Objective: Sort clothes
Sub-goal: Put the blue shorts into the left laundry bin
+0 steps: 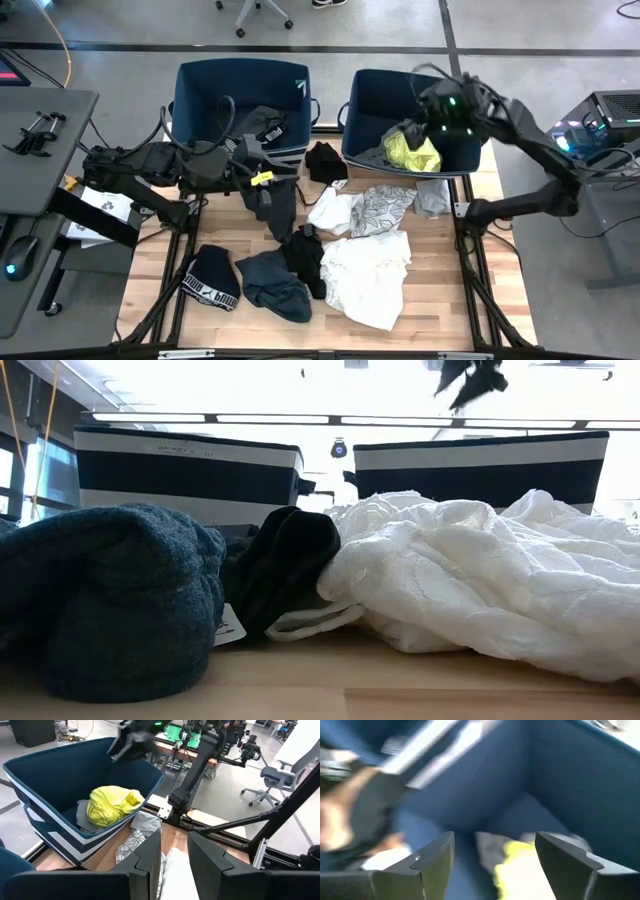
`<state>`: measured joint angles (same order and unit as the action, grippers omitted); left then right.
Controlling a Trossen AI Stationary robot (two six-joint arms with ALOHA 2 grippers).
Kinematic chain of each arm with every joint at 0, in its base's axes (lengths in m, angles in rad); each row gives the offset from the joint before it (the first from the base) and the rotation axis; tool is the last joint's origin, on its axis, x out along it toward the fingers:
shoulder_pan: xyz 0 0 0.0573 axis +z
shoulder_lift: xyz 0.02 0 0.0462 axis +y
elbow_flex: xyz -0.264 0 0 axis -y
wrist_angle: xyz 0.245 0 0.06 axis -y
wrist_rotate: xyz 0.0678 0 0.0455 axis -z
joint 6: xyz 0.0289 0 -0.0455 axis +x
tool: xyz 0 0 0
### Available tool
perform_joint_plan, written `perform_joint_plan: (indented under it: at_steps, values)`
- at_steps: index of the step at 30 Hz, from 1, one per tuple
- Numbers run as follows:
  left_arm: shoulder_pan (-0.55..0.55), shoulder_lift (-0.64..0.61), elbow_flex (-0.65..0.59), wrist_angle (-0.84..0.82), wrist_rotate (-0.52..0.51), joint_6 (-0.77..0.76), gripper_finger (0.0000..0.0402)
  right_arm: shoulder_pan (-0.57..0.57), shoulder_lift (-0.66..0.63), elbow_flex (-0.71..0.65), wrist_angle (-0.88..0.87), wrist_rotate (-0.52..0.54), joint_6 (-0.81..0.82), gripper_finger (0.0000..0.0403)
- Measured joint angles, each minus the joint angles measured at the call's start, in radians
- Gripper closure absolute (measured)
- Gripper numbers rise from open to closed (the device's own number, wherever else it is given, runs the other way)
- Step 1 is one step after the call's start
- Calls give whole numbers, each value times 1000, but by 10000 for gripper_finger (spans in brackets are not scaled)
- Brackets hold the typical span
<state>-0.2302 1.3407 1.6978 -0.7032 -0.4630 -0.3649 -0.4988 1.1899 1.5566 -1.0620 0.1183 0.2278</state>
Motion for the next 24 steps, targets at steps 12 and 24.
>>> perform_joint_plan:
  at_steps: [12,24]
  values:
    - [1,14,-43,-110,-7,-54,316,497,-102,-341,772,-167,100,137]
    - [-30,40,-276,-203,216,-347,318,600,-44,-504,843,-154,217,137]
